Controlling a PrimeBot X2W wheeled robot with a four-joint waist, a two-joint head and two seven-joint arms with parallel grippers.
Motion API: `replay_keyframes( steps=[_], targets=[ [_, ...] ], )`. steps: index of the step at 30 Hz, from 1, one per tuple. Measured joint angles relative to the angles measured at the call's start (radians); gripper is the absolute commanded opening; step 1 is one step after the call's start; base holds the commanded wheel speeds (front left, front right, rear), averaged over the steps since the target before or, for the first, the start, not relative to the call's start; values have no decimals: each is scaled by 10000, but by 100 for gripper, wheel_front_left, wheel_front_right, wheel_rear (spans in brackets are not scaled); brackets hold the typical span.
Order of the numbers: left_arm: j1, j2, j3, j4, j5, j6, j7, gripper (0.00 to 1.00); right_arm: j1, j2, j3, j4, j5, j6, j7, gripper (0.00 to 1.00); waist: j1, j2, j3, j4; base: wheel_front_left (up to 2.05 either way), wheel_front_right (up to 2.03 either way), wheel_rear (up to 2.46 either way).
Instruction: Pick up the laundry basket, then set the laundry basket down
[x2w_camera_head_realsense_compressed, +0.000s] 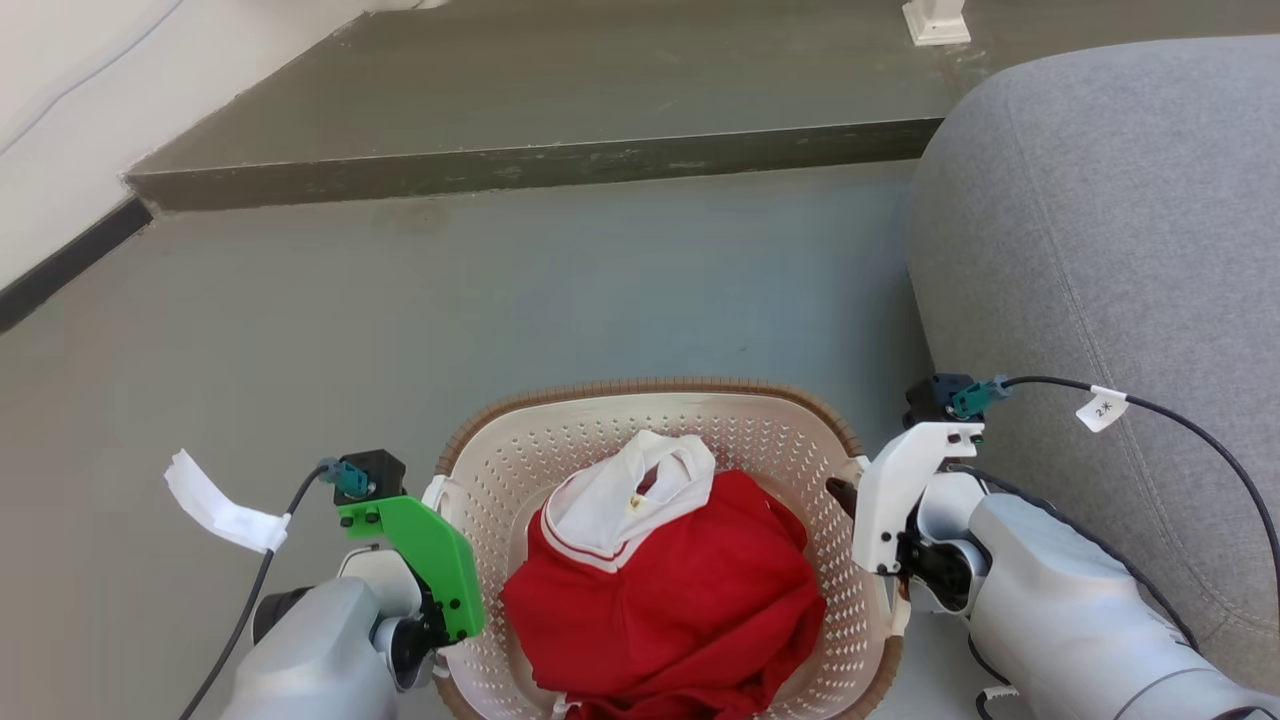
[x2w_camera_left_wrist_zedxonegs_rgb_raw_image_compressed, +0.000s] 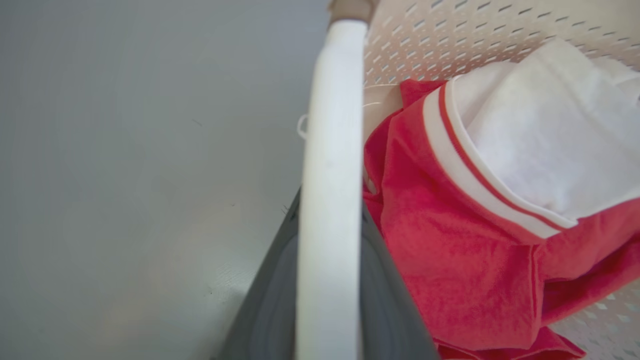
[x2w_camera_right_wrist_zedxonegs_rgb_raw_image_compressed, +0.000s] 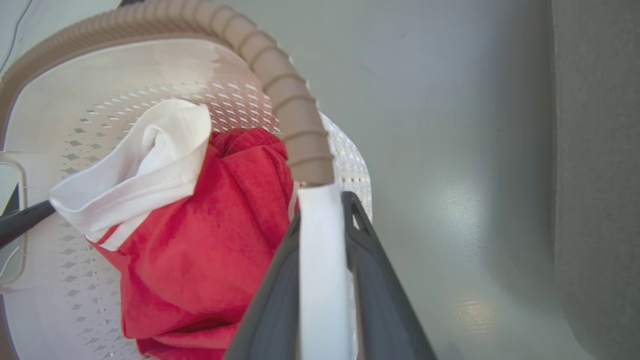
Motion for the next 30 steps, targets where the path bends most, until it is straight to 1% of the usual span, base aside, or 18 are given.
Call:
replay_keyframes(
  steps=[8, 20, 30],
  targets=[
    [113, 12, -140, -10, -198, 73, 182, 0, 2, -17, 203, 13, 180, 0, 111, 0, 0, 0, -68, -29, 0, 0, 0],
    [158, 31, -253, -102, -280, 213, 184, 0, 2, -59, 449, 31, 405, 0, 186, 0, 0, 0, -93, -50, 0, 0, 0],
    [161, 56, -351, -174, -374, 226, 184, 0, 0, -71, 610, 113, 552, 0, 184, 0, 0, 0, -66, -52, 0, 0, 0]
  ],
)
